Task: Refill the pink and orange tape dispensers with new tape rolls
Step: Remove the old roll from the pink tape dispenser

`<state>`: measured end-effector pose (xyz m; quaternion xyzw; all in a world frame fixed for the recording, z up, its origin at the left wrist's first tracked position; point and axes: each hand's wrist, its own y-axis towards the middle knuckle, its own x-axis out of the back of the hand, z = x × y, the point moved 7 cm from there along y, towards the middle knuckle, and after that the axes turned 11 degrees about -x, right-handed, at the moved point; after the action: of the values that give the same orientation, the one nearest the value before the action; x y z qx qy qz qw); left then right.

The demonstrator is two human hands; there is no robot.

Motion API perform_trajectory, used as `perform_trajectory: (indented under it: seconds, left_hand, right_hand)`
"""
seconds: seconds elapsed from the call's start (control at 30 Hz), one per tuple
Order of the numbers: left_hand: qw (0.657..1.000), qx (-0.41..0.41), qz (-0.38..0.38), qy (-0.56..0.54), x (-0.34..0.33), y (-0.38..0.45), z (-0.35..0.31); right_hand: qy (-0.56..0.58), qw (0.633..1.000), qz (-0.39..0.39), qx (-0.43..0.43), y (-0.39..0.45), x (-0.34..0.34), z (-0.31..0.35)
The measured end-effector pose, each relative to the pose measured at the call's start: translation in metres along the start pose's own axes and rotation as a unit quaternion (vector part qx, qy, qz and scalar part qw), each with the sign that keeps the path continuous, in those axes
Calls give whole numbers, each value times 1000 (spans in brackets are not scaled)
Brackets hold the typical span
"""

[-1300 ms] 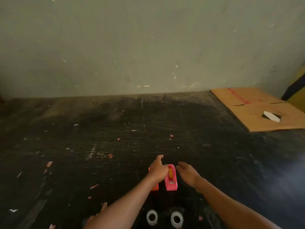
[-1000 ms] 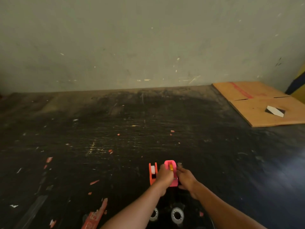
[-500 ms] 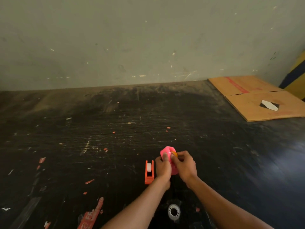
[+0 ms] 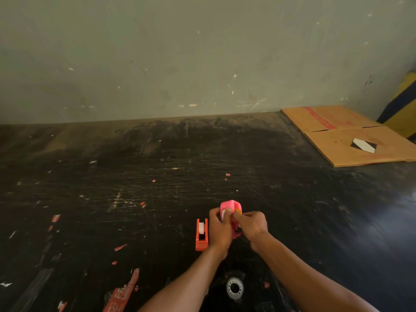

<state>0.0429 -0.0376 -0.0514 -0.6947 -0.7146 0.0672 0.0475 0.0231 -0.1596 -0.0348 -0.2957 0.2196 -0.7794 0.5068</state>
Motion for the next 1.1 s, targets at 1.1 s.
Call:
perform_trajectory:
  seconds: [1.1]
  left_hand:
    - [998, 43, -27, 47, 7, -11, 18]
  right_hand:
    - [78, 996, -16, -34, -4, 41, -21]
